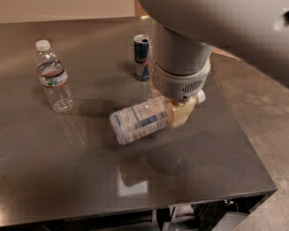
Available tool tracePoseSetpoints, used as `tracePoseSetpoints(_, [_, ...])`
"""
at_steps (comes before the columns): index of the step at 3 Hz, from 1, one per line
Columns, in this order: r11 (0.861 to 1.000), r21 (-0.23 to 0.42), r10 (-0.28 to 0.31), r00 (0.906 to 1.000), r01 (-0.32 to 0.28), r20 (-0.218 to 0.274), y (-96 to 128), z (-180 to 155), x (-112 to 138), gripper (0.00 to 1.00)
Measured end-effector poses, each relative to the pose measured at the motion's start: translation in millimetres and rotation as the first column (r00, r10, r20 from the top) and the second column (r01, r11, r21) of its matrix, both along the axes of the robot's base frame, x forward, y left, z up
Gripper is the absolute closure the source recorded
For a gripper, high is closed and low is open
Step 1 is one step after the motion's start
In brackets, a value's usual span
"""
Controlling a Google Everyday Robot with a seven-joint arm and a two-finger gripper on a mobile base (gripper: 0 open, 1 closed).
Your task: Place blue plastic bottle upright
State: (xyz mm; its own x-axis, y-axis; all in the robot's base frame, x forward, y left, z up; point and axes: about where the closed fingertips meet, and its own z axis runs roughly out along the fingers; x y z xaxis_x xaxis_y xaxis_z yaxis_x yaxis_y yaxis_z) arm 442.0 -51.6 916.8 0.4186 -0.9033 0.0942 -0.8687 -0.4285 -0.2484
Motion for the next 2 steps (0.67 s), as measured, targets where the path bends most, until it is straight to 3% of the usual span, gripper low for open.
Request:
tracePoseSetpoints(1, [0.988,0.030,0.149,0.9881,-0.151,0.037,4.8,9.0,10.2,1.00])
tracePoseSetpoints(2, [0.951,0.043,0.301,0.9495,-0.305,0.089,13.8,18.0,17.9,1.00])
